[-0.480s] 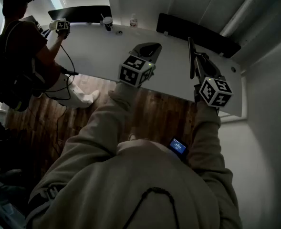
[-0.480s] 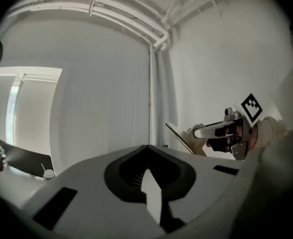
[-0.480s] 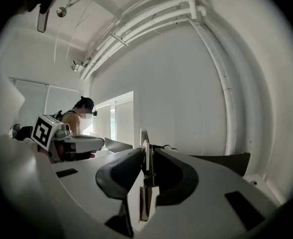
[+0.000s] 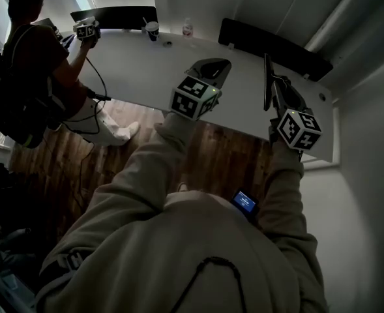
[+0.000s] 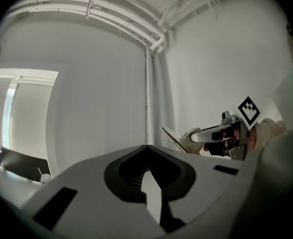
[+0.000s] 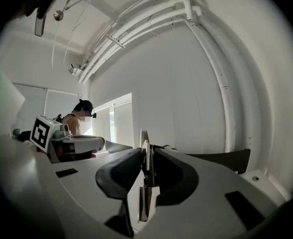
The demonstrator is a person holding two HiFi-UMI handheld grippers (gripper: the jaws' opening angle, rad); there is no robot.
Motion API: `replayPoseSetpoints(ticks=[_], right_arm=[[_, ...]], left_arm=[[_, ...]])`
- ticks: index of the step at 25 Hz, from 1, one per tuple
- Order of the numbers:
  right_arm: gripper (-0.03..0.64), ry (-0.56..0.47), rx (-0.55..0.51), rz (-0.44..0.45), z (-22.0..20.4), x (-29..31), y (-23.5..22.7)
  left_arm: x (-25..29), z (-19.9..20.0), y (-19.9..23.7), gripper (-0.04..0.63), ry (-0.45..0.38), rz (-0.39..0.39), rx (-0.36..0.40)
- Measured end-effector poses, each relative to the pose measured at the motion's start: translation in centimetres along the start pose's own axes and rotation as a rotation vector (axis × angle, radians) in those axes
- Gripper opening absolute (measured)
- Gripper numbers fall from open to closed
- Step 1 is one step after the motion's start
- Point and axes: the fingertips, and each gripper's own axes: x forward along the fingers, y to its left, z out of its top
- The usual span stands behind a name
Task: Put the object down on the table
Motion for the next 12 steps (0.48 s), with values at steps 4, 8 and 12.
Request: replayPoseSetpoints(ticks=[4,8,12], right_arm=[[0.094,-0.004,-0.004,-0.003,0.29,-0.04,-0.28],[0.094,-0.009,0.006,-0.006,0.43,0.2,-0.3],[0.094,-0.005,0.004,-0.004,0.29,0.14,-0.32]], left_arm=[[0.21,0.0,-0.34,0.005,0.003,-0.001,-0.001],[-0.13,0.07,-0.09,0.005,-0.001,0.005,-0.01],[-0.44,0.29,0.4,0.005,-0.021,0.017,-0.022]])
